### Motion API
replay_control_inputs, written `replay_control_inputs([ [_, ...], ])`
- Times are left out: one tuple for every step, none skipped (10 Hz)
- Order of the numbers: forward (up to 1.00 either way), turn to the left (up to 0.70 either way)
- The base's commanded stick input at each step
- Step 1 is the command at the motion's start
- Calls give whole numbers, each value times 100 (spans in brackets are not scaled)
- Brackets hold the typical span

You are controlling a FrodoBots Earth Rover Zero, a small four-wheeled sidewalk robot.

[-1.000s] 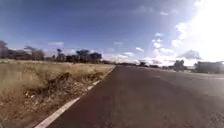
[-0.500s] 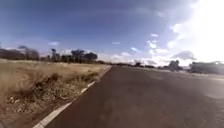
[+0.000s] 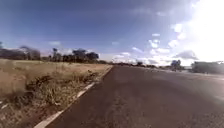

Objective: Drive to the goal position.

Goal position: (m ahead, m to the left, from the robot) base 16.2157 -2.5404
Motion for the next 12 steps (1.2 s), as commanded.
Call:
replay_control_inputs([
  [50, 0],
  [50, 0],
  [50, 0],
  [50, 0],
  [50, 0],
  [50, 0],
  [50, 0],
  [50, -8],
  [50, -29],
  [50, -50],
  [50, -50],
  [50, -50],
])
